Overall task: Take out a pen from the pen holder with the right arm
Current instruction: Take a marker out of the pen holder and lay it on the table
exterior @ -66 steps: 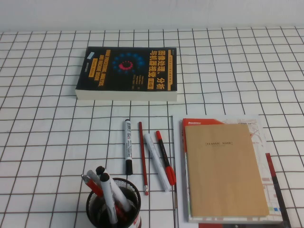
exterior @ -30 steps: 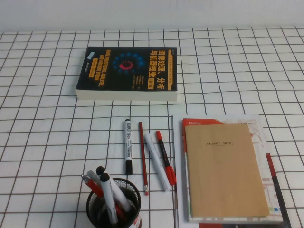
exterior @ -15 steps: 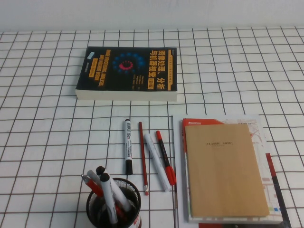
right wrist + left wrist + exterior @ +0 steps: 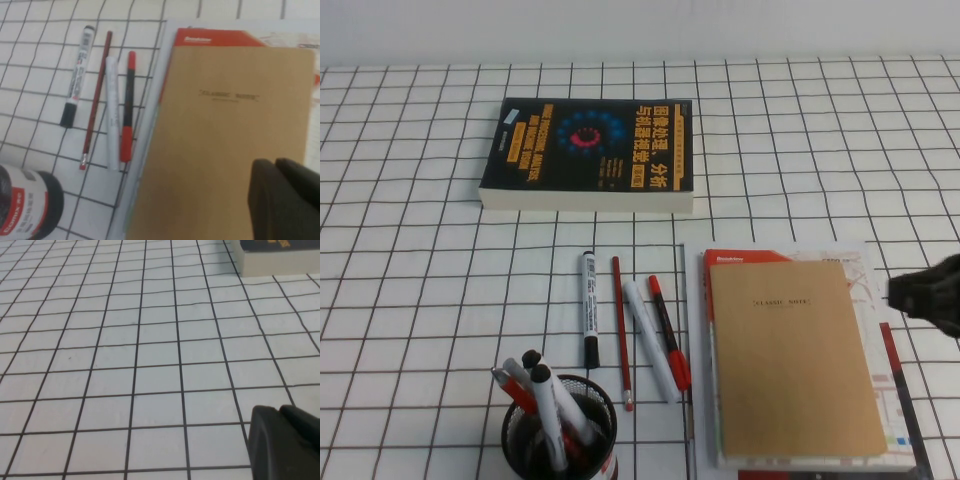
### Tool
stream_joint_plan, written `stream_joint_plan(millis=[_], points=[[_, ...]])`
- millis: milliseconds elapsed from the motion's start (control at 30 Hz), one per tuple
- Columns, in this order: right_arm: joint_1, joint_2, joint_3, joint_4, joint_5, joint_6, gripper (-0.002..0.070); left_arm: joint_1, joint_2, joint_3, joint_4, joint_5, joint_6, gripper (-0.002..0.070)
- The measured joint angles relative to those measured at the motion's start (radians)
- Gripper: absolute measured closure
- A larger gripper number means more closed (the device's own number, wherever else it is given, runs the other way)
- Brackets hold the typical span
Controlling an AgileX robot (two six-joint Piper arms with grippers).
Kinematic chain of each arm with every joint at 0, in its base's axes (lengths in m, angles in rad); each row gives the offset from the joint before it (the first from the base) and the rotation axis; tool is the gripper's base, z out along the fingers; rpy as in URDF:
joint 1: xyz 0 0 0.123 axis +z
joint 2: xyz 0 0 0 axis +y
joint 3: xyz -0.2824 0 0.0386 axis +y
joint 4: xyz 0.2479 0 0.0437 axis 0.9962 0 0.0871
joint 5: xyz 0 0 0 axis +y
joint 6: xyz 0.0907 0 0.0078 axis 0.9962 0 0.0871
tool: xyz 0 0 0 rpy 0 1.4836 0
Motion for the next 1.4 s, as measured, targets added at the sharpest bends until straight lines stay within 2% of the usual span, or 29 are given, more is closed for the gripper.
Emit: stream_joint_plan(millis=[200, 433, 567, 833, 1067, 1400], points=[[0.285, 0.186, -0.140, -0.102, -0.082, 0.103, 0.0692, 0.000, 0.000, 0.000, 0.000, 0.000, 0.000, 0.0680], [0.584, 0.221, -0.124, -0.108, -0.282, 0.154, 0.0692, 0.000, 0.000, 0.000, 0.000, 0.000, 0.000, 0.0680], [0.717, 0.221, -0.056, -0.096, -0.488, 0.156, 0.0692, 0.000, 0.000, 0.000, 0.000, 0.000, 0.000, 0.0680], [0.976, 0.223, 0.173, -0.046, -1.070, 0.156, 0.0692, 0.000, 0.000, 0.000, 0.000, 0.000, 0.000, 0.0680], [1.094, 0.333, 0.199, -0.002, -1.209, 0.118, 0.0692, 0.000, 0.000, 0.000, 0.000, 0.000, 0.000, 0.0680], [1.110, 0.437, 0.199, 0.080, -1.327, 0.109, 0.0673, 0.000, 0.000, 0.000, 0.000, 0.000, 0.000, 0.0680]])
